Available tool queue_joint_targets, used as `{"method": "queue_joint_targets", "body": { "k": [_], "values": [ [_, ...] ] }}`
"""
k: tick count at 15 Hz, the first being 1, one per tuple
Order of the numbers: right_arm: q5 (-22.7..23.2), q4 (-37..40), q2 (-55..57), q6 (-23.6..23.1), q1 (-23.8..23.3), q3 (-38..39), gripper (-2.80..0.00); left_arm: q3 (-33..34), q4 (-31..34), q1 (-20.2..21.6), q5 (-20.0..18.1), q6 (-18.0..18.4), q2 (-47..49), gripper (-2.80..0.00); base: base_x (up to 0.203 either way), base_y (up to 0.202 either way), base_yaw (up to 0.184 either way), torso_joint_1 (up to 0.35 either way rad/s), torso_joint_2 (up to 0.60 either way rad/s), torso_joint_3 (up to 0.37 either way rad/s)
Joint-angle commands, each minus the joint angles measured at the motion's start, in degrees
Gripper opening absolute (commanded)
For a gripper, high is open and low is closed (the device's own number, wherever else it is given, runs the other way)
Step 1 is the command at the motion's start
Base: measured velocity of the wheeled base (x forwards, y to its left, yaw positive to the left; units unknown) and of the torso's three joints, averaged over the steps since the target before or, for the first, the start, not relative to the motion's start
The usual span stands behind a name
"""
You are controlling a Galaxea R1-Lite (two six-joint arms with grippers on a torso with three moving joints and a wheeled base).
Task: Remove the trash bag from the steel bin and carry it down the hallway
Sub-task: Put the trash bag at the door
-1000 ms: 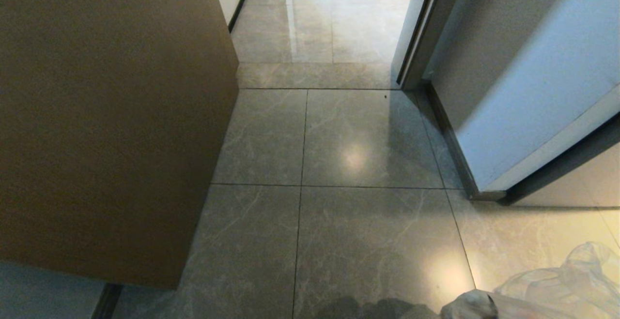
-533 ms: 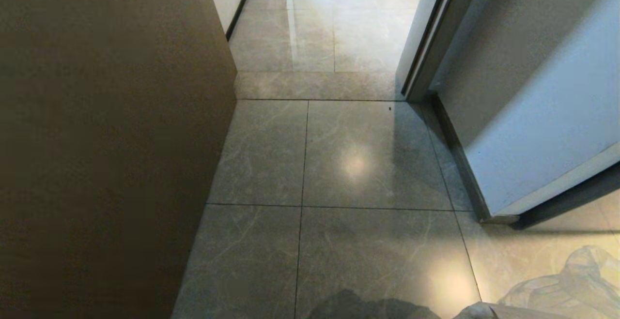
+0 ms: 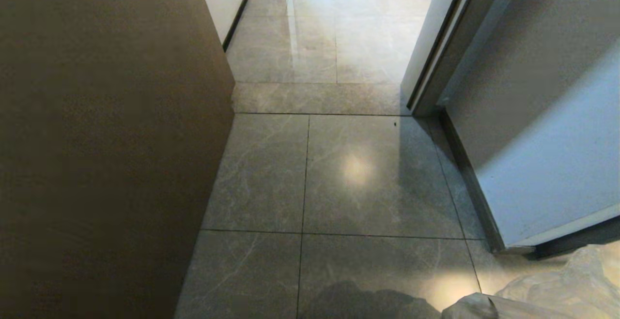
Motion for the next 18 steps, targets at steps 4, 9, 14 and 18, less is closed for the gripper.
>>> {"method": "queue_joint_targets", "body": {
  "k": [4, 9, 14, 18],
  "values": [
    [0.0, 0.0, 0.1, 0.0, 0.0, 0.1, -2.8, -0.1, 0.0, 0.0, 0.0, 0.2, 0.0, -2.8, 0.192, 0.0, 0.001, 0.002, 0.0, 0.002],
    [0.0, 0.0, 0.1, 0.0, 0.0, 0.1, -2.8, 0.0, 0.0, 0.0, 0.0, 0.0, 0.0, -2.8, 0.193, 0.0, 0.001, 0.003, 0.0, 0.003],
    [0.0, 0.0, 0.1, 0.0, 0.0, 0.1, -2.8, 0.0, 0.0, 0.0, 0.0, 0.0, 0.0, -2.8, 0.191, 0.0, 0.001, 0.003, 0.0, 0.003],
    [0.0, 0.0, 0.0, 0.0, 0.0, 0.1, -2.8, 0.0, 0.0, 0.0, 0.0, 0.0, 0.0, -2.8, 0.193, 0.0, 0.001, 0.002, 0.0, 0.002]
  ]
}}
